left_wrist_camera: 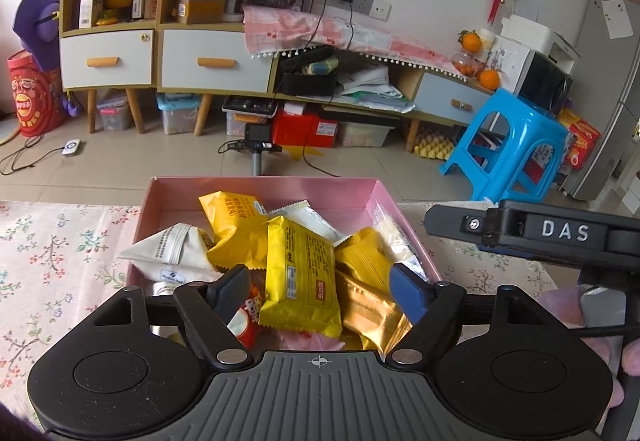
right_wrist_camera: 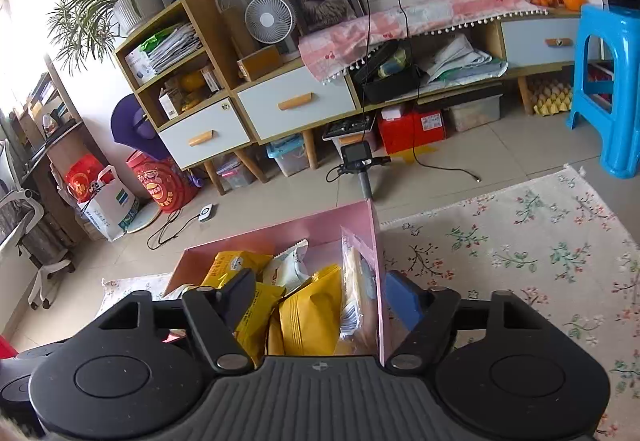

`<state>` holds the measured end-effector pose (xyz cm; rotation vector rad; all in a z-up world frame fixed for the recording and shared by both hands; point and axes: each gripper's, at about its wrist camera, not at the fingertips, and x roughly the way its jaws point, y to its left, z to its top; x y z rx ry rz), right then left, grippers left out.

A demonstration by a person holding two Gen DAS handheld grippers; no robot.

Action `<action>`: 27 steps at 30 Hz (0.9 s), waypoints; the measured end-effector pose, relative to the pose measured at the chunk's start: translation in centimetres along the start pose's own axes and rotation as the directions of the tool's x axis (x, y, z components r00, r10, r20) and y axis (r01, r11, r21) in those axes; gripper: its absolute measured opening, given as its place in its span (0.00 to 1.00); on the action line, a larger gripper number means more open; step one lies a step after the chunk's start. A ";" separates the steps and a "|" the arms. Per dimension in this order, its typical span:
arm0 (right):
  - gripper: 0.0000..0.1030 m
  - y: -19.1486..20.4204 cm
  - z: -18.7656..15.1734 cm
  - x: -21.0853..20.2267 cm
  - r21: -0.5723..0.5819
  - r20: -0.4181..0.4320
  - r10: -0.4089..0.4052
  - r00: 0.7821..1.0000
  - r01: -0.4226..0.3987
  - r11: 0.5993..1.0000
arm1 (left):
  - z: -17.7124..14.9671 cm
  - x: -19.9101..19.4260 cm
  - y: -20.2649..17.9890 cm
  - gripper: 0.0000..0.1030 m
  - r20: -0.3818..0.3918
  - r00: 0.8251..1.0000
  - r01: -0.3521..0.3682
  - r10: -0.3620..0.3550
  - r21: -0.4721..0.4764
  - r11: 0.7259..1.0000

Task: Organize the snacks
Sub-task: 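Open both tools to drop the biscuit pack and milk-bread bag into the box, then move both open tools back over the remaining snacks on the table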

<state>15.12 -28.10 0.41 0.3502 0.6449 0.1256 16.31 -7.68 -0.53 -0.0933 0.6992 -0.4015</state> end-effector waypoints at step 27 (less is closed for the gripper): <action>0.86 3.9 -4.7 -8.6 -0.104 -0.015 -0.045 0.999 0.044 0.994 | -5.9 -10.1 2.6 0.90 -0.051 0.998 -0.044 0.047 0.062 0.997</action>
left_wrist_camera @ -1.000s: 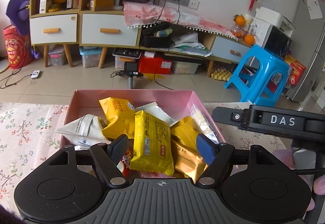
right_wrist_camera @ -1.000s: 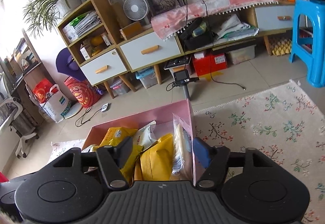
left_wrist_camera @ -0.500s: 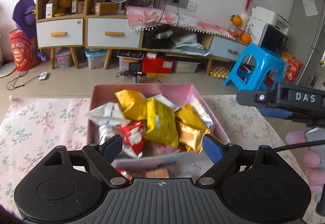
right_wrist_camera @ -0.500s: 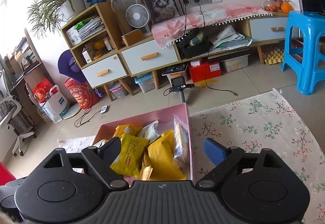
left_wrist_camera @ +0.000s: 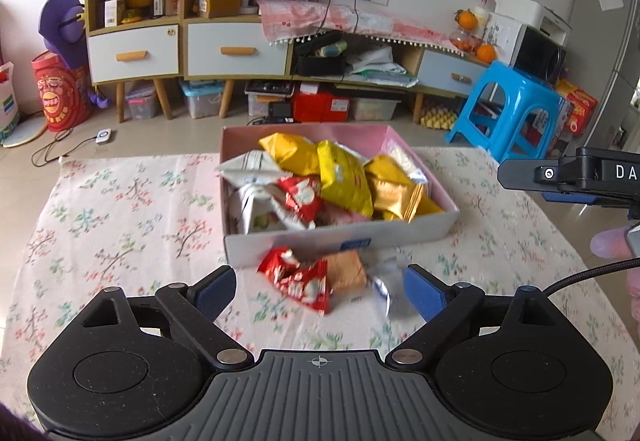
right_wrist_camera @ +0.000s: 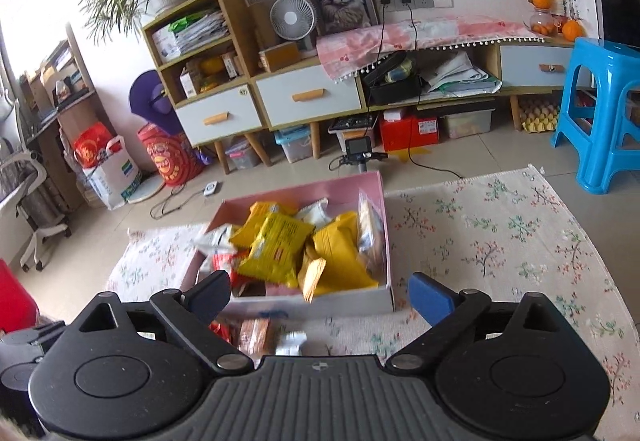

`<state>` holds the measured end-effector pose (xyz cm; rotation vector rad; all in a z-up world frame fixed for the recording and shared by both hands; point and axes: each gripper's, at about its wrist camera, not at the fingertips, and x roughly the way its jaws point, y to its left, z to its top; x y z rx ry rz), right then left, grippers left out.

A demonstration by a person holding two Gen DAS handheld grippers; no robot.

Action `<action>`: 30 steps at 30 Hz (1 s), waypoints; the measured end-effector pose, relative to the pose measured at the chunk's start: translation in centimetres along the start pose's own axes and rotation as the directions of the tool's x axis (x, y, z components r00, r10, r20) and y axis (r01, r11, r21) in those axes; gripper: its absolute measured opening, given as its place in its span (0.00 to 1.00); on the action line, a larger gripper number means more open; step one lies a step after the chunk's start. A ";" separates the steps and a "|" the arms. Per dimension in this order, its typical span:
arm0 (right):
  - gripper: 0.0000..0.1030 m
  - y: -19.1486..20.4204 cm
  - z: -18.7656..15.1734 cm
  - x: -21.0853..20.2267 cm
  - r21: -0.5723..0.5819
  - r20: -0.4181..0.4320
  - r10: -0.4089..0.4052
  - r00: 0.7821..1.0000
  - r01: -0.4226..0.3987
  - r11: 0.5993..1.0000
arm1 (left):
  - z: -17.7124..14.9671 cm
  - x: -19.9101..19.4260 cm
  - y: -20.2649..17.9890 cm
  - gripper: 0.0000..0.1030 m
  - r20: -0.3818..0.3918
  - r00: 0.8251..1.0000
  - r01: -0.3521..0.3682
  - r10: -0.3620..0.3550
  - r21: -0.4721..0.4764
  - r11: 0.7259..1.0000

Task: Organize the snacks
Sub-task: 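Move both open tools back over the remaining snacks on the table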

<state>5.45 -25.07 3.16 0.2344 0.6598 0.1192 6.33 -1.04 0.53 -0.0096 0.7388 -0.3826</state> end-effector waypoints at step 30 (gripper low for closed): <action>0.89 1.6 -9.7 -0.7 -0.288 -0.142 -0.005 0.990 -0.036 0.957 | -7.6 1.2 0.6 0.91 -0.105 0.992 -0.061 0.072 0.106 0.993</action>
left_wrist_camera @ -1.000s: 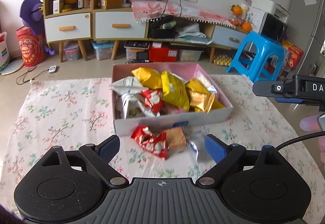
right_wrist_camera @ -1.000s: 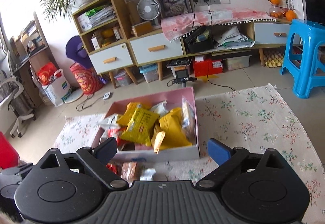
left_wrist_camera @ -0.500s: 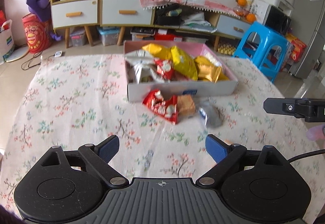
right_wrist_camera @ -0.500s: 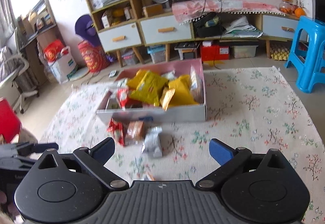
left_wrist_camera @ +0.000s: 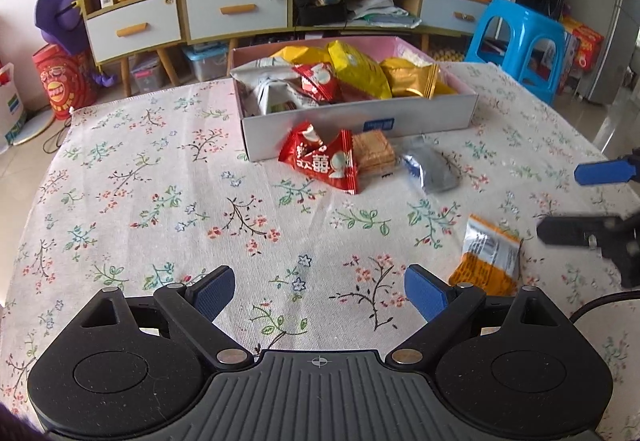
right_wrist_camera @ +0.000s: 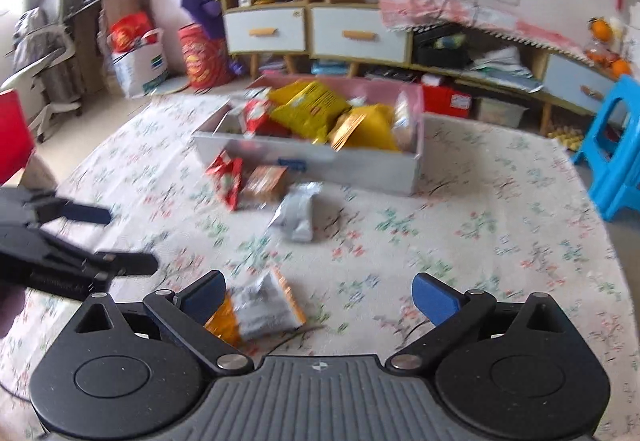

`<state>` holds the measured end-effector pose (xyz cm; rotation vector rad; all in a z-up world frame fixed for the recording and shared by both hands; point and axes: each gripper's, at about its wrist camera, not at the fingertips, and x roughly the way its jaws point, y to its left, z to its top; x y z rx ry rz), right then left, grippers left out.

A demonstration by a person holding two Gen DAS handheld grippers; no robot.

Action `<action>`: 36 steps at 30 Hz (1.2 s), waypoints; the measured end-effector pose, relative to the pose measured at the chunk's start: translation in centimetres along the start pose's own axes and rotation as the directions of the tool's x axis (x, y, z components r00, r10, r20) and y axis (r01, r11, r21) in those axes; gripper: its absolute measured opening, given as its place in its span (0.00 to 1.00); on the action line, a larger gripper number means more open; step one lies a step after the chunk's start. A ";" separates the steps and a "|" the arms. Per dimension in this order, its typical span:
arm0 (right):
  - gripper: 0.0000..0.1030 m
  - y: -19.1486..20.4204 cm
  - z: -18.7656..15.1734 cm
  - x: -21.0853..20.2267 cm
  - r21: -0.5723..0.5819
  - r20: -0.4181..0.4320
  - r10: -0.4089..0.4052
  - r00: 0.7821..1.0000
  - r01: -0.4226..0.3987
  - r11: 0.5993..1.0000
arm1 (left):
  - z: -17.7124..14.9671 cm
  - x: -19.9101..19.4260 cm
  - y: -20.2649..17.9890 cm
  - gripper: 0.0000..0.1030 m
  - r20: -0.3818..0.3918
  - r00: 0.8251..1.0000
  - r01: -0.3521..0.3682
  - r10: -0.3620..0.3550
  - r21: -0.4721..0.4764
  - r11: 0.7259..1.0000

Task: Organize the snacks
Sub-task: 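Move both open tools back over the remaining snacks on the table, then grasp the orange-labelled bag with the right tool while the left tool grasps the red candy pack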

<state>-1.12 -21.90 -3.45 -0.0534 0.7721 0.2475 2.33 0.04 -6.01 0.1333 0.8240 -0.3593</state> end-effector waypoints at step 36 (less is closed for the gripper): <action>0.58 3.1 -1.1 3.8 -0.210 -0.103 0.104 0.989 -0.124 0.970 | 4.7 7.1 0.5 0.85 0.153 0.986 -0.033 0.060 -0.172 0.985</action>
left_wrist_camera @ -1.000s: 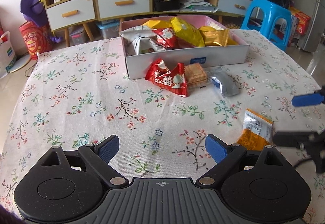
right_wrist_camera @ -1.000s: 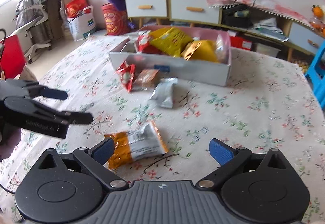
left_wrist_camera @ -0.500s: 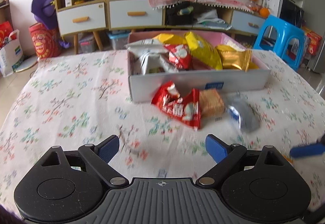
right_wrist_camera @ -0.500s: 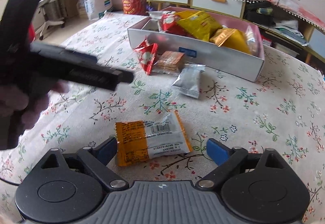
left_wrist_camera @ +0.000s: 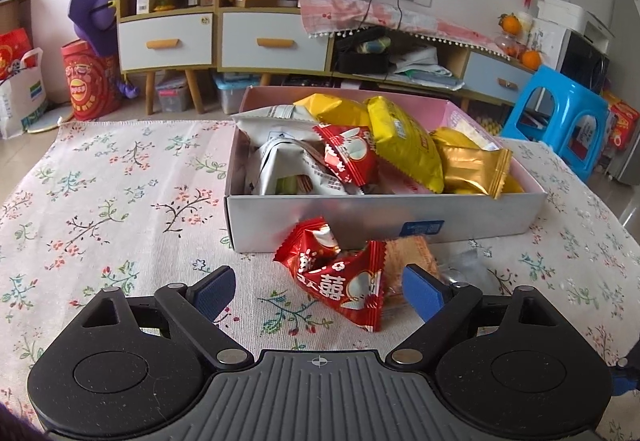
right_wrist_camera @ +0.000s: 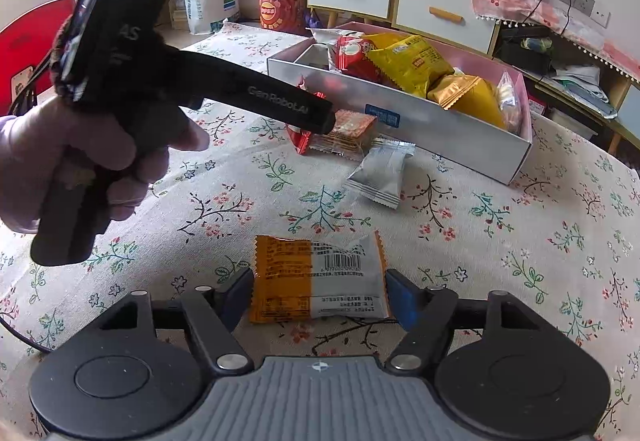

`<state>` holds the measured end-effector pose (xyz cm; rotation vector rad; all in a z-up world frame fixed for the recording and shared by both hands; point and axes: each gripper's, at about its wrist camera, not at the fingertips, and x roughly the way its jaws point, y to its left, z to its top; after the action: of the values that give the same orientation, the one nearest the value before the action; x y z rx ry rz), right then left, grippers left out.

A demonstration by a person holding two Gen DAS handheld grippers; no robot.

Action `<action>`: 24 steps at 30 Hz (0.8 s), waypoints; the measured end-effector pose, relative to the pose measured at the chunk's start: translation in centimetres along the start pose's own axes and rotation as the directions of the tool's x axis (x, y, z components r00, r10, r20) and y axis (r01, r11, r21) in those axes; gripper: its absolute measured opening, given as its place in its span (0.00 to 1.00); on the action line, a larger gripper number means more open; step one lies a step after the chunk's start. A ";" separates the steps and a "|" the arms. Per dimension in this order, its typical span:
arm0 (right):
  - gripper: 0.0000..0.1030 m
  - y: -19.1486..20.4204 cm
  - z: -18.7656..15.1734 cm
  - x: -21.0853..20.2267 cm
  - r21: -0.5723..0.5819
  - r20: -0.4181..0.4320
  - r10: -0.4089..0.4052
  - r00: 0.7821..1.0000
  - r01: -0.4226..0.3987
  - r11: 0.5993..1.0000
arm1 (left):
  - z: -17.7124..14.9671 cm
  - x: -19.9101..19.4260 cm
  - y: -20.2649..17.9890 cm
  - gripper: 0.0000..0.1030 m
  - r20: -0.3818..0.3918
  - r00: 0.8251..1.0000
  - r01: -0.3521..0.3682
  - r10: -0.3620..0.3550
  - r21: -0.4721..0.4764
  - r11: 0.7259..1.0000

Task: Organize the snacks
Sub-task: 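Grasp the orange-labelled bag with the right tool while the left tool grasps the red candy pack, then carry the orange-labelled bag and red candy pack over the pink box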

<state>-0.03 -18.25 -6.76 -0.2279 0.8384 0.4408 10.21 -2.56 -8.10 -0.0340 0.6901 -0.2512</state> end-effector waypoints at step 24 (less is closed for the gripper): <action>0.46 -1.4 1.8 0.4 0.057 -0.007 -0.051 0.999 0.052 0.997 | -0.2 -1.3 1.7 0.34 -0.028 1.000 0.009 -0.010 -0.017 1.000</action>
<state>2.04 -18.76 -5.88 -0.1970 0.8475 0.3675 9.52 -0.56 -7.61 -0.0503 0.7204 -0.2555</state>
